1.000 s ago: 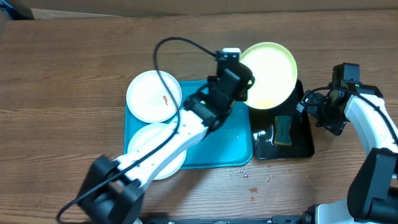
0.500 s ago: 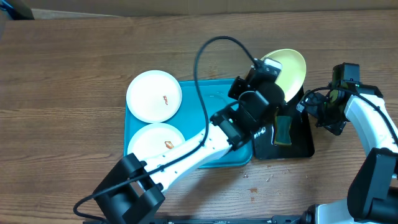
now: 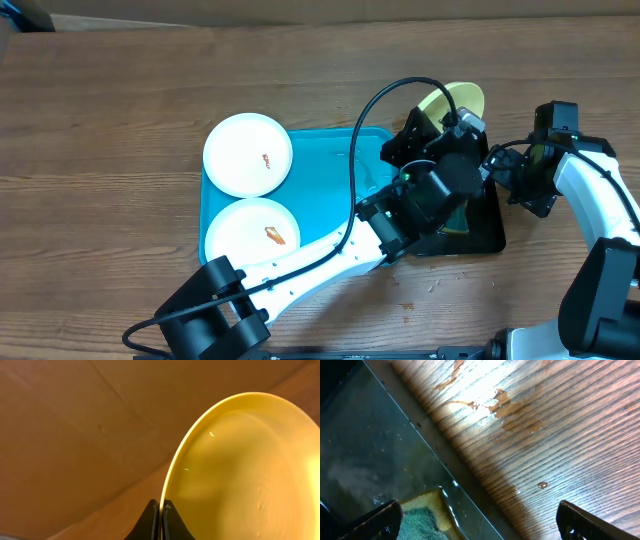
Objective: Clean dirty plates on tray and stack at the side
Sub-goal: 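Lift the yellow plate with the left gripper and carry it leftward, then lower the yellow plate onto the table left of the tray and release, then grasp the lower white plate rim with the left gripper and slide it right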
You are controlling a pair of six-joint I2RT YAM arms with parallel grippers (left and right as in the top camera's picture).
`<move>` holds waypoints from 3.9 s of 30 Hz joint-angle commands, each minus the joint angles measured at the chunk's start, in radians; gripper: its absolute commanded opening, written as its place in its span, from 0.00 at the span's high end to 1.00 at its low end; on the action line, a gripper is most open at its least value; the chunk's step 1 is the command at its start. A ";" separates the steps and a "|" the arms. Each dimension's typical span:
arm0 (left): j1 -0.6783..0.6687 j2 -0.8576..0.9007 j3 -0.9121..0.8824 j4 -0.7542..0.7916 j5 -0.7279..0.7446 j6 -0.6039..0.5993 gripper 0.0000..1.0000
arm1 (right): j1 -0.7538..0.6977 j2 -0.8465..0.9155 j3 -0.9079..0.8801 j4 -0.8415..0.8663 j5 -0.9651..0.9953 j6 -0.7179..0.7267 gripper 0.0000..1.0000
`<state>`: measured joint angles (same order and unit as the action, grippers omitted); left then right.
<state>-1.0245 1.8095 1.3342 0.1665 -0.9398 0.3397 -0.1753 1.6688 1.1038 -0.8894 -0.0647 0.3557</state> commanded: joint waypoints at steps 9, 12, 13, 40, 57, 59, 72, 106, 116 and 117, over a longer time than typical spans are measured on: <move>-0.013 0.002 0.018 0.143 -0.066 0.189 0.96 | -0.004 -0.016 0.024 0.005 -0.005 0.005 0.00; -0.013 0.002 0.018 0.197 -0.094 0.224 0.96 | -0.004 -0.016 0.024 0.005 -0.005 0.005 0.00; -0.013 0.002 0.018 0.218 -0.104 0.224 0.96 | -0.004 -0.016 0.024 0.005 -0.005 0.005 0.00; 0.277 -0.042 0.083 -0.467 0.643 -0.690 0.96 | -0.004 -0.016 0.024 0.005 -0.005 0.005 0.00; 1.315 -0.108 0.114 -0.957 1.093 -0.946 0.96 | -0.004 -0.016 0.024 0.005 -0.005 0.005 0.00; 1.414 -0.108 0.108 -0.967 1.091 -0.946 0.96 | -0.004 -0.016 0.024 0.005 -0.005 0.005 0.00; 1.644 -0.005 -0.038 -0.911 0.750 -0.936 0.96 | -0.004 -0.016 0.024 0.005 -0.005 0.005 0.00; 1.324 -0.311 -0.417 -1.239 1.165 -0.626 0.29 | -0.004 -0.016 0.023 0.005 -0.005 0.005 0.00; 1.323 -0.311 -0.557 -1.130 1.169 -0.610 0.39 | -0.004 -0.016 0.023 0.005 -0.005 0.005 0.00; 1.320 -0.311 -0.565 -1.130 1.169 -0.604 0.43 | -0.004 -0.016 0.024 0.005 -0.005 0.005 0.00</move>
<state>0.3023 1.4990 0.7975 -0.9661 0.2344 -0.2871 -0.1753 1.6688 1.1061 -0.8898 -0.0711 0.3553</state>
